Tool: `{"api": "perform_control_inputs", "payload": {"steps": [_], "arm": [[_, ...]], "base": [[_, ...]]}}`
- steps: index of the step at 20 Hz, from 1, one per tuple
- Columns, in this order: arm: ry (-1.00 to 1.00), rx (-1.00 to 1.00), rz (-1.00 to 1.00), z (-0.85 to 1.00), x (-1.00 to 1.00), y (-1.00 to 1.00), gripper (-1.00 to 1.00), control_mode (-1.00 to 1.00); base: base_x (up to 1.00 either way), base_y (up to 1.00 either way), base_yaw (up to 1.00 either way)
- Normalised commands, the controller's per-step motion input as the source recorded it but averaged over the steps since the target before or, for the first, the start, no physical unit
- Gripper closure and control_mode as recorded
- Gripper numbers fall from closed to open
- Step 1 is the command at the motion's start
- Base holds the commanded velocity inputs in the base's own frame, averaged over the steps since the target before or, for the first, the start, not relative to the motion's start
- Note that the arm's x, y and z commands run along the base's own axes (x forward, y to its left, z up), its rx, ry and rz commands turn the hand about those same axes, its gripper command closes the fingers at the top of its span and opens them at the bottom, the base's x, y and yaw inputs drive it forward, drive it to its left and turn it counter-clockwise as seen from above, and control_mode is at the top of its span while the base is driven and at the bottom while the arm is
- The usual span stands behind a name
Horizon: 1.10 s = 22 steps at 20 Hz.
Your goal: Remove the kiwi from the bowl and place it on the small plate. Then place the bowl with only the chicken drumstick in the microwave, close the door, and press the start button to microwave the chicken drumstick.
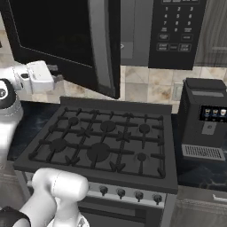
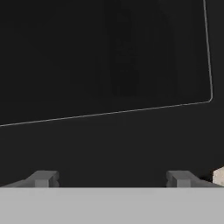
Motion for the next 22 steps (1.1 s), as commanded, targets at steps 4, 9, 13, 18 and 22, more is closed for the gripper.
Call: {"api": "perform_control_inputs", "payload": {"steps": [4,9,13,18,22], "arm": [[-0.10,0.05,0.42,0.00,0.65,-0.39,-1.00,-1.00],[-0.05,0.04,0.41,0.09,0.72,-0.33,-1.00,-1.00],[-0.01,0.01,0.37,0.27,0.74,-0.23,-1.00,-1.00],[0.00,0.00,0.27,0.47,0.60,-0.16,-1.00,-1.00],[0.00,0.00,0.19,0.54,0.52,-0.01,-1.00,-1.00]], "base": [[0.00,0.00,0.00],[0.00,0.00,0.00],[0.00,0.00,0.00],[0.00,0.00,0.00],[0.00,0.00,0.00]]}}
